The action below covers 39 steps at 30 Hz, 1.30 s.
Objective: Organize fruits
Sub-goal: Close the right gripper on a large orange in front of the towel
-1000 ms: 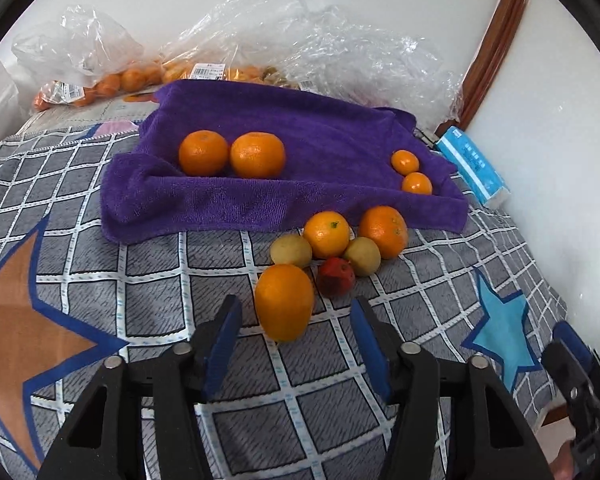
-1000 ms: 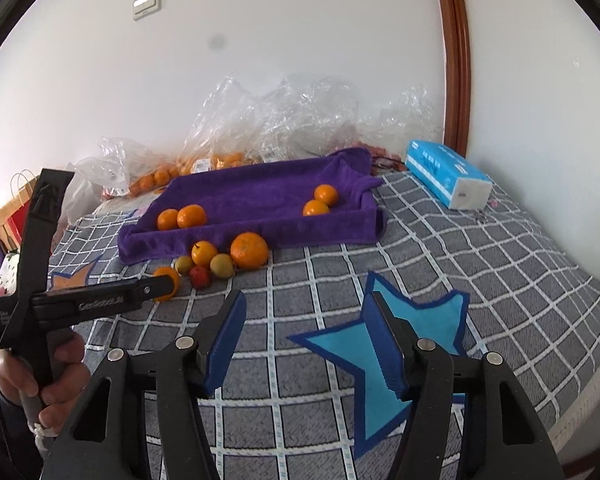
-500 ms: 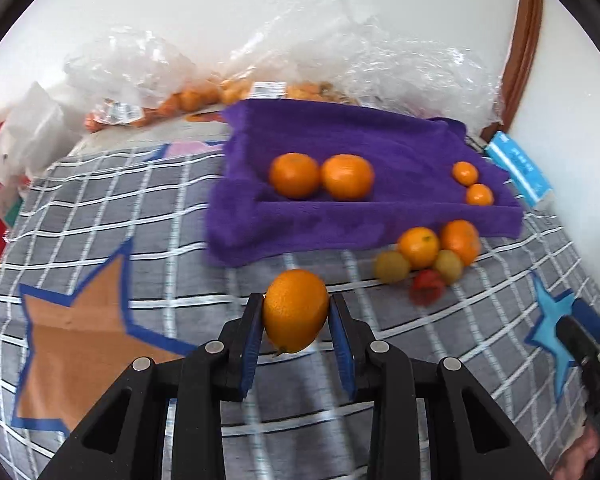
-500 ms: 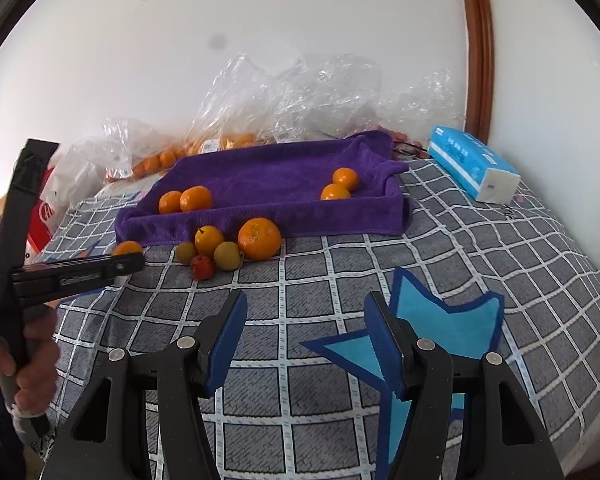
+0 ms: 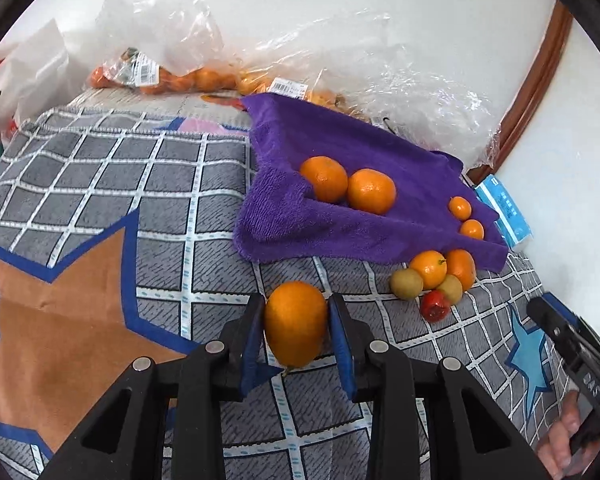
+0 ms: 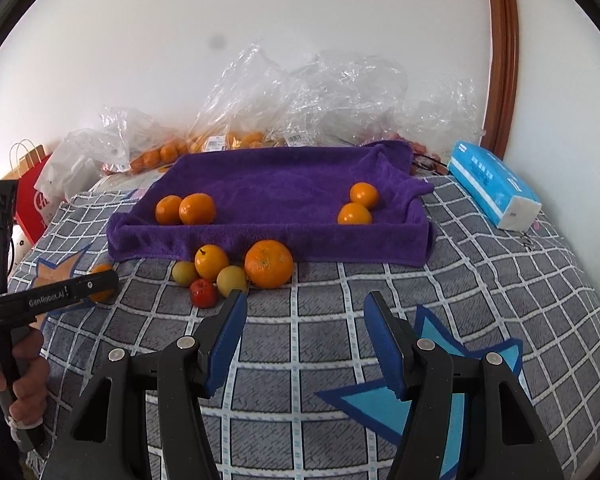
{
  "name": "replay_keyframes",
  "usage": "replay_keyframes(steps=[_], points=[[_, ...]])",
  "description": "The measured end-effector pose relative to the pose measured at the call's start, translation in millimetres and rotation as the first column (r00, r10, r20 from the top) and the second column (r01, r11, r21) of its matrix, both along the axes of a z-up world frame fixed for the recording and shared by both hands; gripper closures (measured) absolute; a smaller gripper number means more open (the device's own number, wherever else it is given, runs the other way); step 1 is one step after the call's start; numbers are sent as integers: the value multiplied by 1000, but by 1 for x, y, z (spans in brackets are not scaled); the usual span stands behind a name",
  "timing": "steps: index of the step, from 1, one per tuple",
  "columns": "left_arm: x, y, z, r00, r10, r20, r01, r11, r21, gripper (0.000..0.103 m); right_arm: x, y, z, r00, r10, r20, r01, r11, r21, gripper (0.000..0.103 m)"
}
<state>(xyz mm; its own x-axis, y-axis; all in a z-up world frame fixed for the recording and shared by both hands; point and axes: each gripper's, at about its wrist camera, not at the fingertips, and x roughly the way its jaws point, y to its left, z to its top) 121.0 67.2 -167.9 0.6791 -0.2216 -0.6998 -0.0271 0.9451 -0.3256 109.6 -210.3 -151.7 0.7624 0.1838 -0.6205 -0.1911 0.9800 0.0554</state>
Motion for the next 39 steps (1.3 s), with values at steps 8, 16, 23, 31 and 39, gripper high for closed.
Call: replay_keyframes(steps=[8,16,23,31,39], points=[[-4,2,10,997,41,65,-41,999,1,73,36,7,-13,997,-11,-73,16,997,73,52],[-8,6,10,995,61,82,-59,998,-31,72,63,17,-24,989,9,-147,11,991,135,53],[-6,6,8,996,58,73,-55,998,-43,73,82,18,-40,975,26,-221,20,979,203,53],[-4,10,5,996,71,62,-66,995,-70,73,95,18,-48,964,42,-262,28,966,259,54],[-2,10,4,997,62,51,-58,995,-85,73,71,-7,-35,972,7,-236,51,969,241,61]])
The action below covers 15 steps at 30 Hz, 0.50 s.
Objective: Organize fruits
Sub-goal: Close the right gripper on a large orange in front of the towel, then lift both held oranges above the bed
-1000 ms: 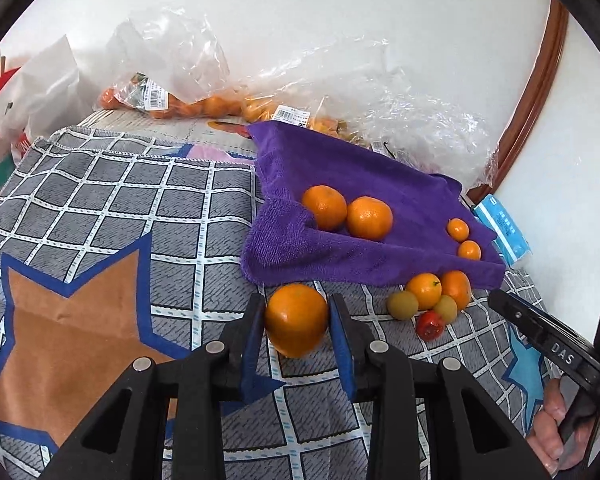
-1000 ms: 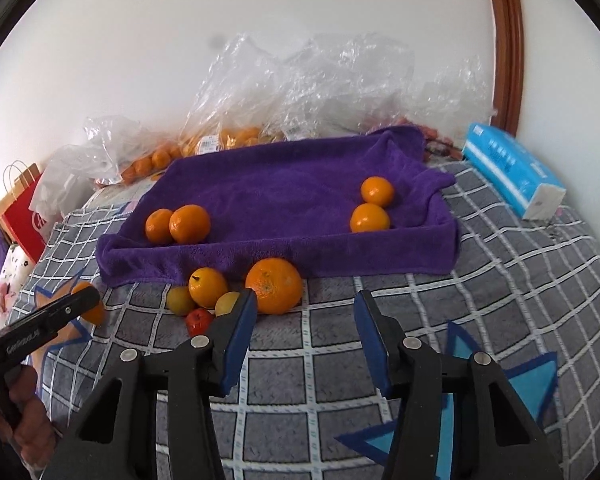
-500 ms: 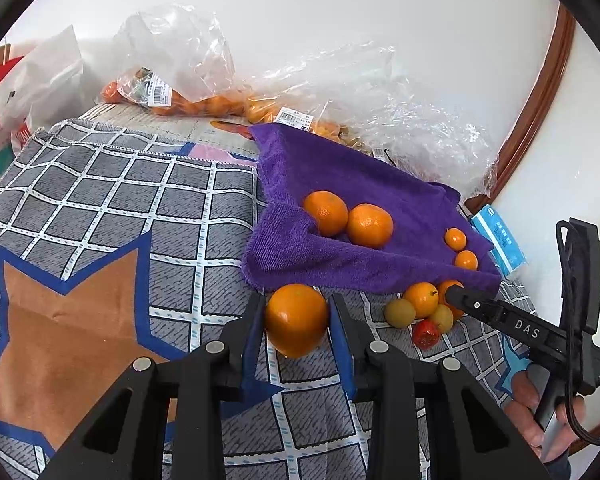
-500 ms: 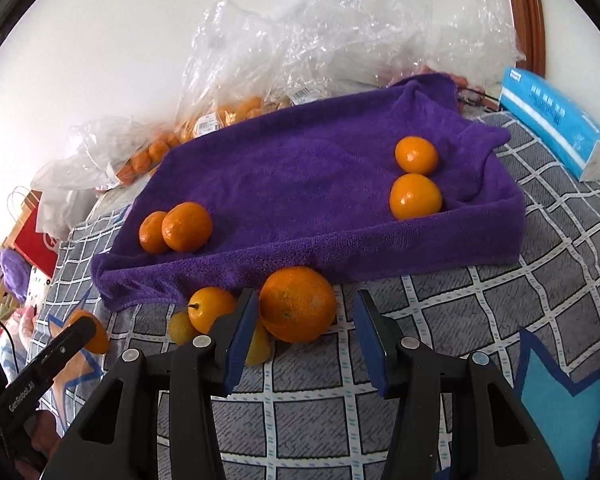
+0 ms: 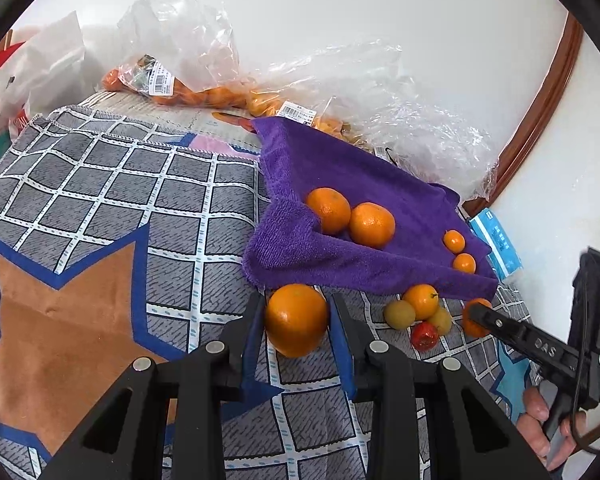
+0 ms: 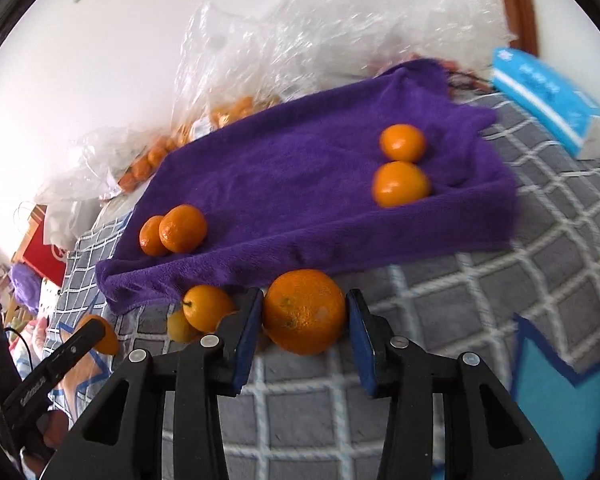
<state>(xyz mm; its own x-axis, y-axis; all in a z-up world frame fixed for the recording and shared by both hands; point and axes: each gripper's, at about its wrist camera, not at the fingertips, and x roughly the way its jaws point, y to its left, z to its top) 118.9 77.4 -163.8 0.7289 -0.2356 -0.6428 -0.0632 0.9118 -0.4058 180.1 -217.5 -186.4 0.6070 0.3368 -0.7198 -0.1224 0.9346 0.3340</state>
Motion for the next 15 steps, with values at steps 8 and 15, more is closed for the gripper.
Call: replay_keyframes(steps=[8,15], points=[[-1,-2,1,1000,-4,7,4,1000,14,73,-39,-23,-7,999,20,-29,-23,992,-124,61],[-2,-4,2,1000,-12,15,12,999,32,73,-45,-16,-14,1000,16,17,-13,984,-180,57]])
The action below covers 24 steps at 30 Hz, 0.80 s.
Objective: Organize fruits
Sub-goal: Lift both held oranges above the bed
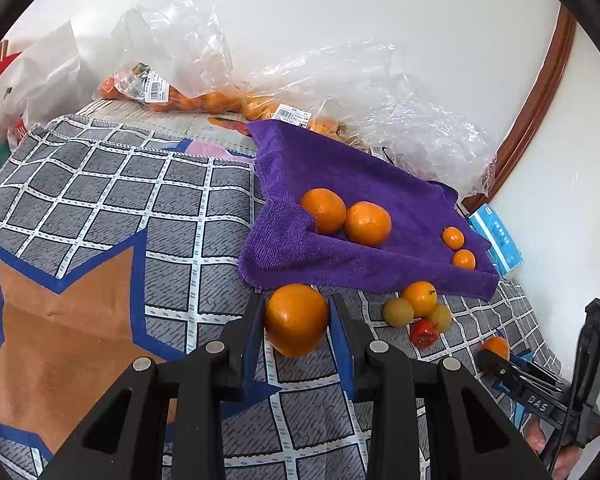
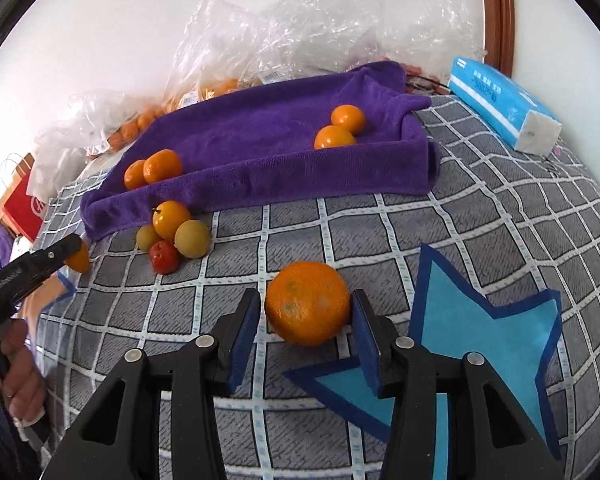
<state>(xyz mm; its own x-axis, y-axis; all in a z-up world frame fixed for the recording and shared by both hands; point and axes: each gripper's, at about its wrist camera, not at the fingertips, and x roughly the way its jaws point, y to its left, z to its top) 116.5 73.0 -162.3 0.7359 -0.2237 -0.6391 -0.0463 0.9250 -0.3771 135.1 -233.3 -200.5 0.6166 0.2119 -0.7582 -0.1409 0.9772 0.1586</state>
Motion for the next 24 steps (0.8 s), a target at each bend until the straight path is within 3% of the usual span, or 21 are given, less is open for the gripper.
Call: replay_keyframes(steps=[5,11,24], points=[[0,1,-1,1000,3,-2,-3,1000,-11,73,1,6,0,999,-32,29,34,997,-66,61],[-2,0,1,1000,-3,11,3,1000,-5,73,-10,0,8,994,-48,99,52,998,-38,61],[-6,-4,6,999,-17,51,15,999,33,72,-14,-4,10,991,-60,118,63,998,-17,61]])
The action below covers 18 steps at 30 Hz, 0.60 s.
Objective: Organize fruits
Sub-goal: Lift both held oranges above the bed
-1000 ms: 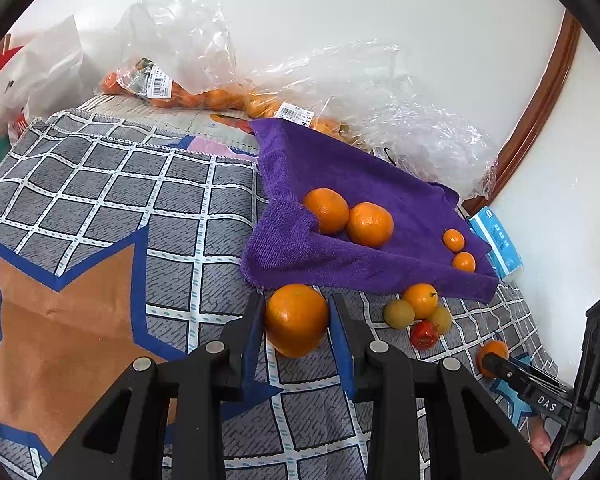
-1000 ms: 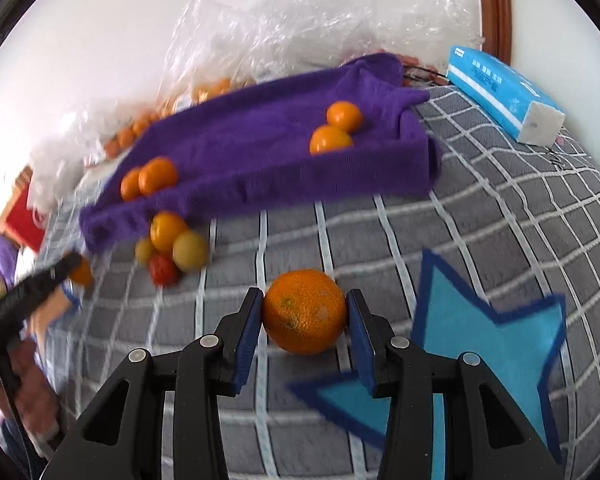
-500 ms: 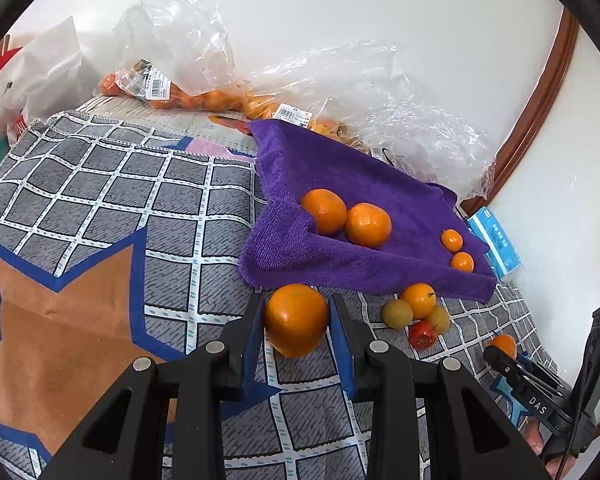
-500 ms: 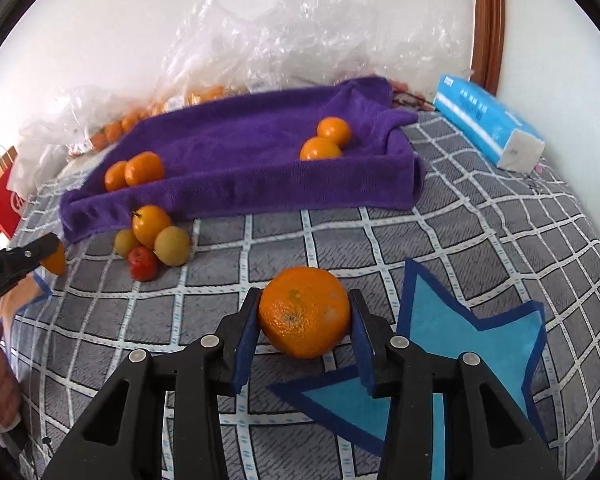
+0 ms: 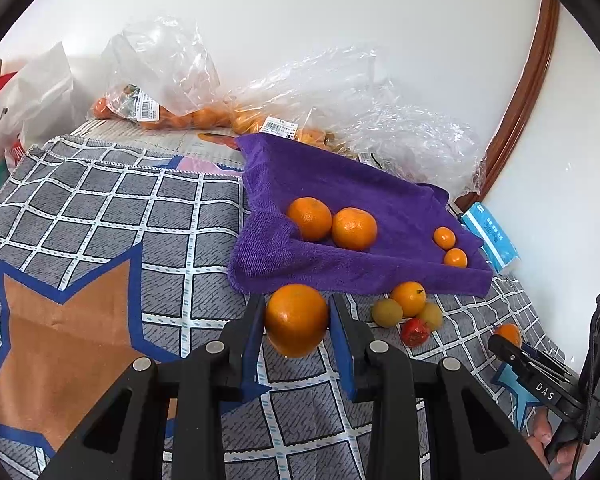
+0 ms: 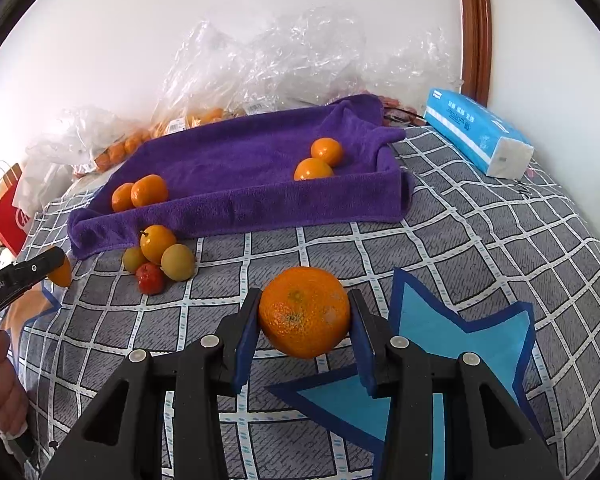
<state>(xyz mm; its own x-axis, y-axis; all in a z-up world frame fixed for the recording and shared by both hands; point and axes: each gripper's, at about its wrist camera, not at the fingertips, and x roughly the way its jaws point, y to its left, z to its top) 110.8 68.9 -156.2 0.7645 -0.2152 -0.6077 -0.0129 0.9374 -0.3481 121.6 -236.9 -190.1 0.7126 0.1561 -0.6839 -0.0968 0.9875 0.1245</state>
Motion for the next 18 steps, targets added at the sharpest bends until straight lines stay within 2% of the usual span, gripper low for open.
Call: replay_keyframes(steps=[7,13,18], points=[[-2,3,1,1000,18,15,-18,1000,-16,73,0,4,0,1000,1,0,-1,1000,-24,61],[-3,1,2,1000,10,15,-10,1000,-5,73,-1,8,1,1000,12,5,-12,999,-49,61],[-5,-3,3,1000,-5,21,5,1000,13,73,-1,3,1,1000,4,11,-3,999,-36,61]])
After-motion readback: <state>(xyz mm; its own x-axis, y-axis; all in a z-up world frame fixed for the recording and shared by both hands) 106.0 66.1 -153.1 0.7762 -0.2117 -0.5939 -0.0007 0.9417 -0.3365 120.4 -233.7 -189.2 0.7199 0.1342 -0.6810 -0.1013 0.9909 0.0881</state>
